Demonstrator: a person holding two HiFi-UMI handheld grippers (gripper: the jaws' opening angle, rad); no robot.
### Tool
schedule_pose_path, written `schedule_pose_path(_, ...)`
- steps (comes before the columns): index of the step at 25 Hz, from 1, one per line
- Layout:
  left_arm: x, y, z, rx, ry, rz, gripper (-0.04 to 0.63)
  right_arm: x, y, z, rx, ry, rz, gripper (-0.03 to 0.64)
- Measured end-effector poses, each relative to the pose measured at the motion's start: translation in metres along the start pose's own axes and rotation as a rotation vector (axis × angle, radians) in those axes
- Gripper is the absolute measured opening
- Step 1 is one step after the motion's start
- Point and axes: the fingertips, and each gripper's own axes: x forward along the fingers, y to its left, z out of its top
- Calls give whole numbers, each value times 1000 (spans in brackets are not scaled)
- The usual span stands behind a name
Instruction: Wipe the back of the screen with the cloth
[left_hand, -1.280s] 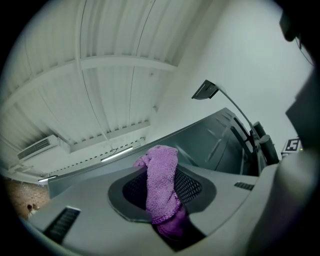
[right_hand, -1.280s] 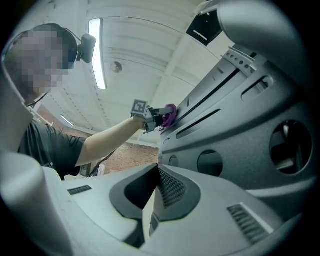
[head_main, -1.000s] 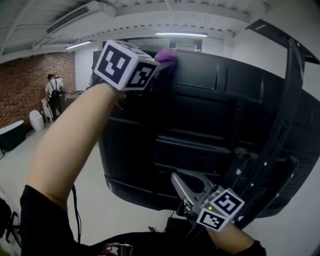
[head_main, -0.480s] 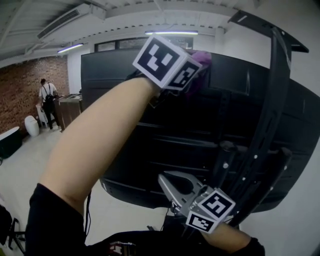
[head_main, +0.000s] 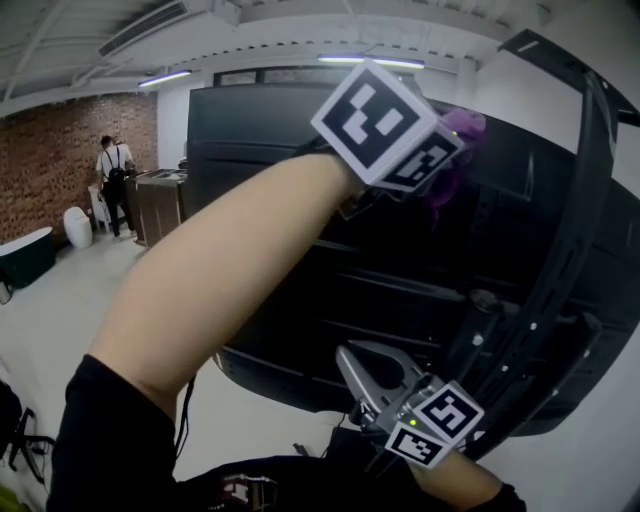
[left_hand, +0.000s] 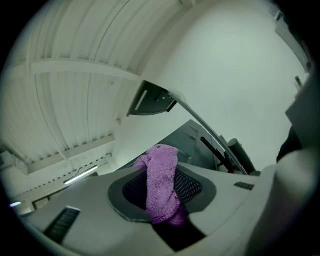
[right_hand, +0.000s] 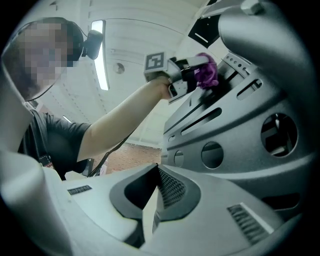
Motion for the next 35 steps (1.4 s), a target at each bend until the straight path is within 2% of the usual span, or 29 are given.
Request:
schedule_pose_path(2,-49,19,-15,-34,4,42,109,1,-3,0,3,-2,0,5)
schedule_pose_path(4,-108,42,-40,-53,23,123,109,2,-6,1,7,-3,-3,5)
schedule_pose_path(7,-191,71,-110,-113,83,228,109,5,-5,0,2,7,-6,5)
schedule_pose_path(12,-316,125,-223,-219,181,509,109,9,-4,0,-9,25,-17,5)
schedule_pose_path(15,-352,151,-269,-220,248,633,109,7,-11,2,-4,21,-41,5)
schedule_pose_path(17,-353,157,-290,-230,270,655,109,6,-14,3,6,19,-53,5)
schedule_pose_path(21,-322,150,-303,-254,259,614,109,6,-14,5,3,23,-61,5)
schedule_pose_path(30,-297,141,-289,-288,213,695,109,1,-9,6,-4,23,-75,5)
schedule_pose_path(32,-290,134,-280,-278,200,685,109,-1,-8,6,-3,22,-74,5)
schedule_pose_path(35,-266,116,-260,-263,169,628,109,-2,-10,6,0,18,-70,5)
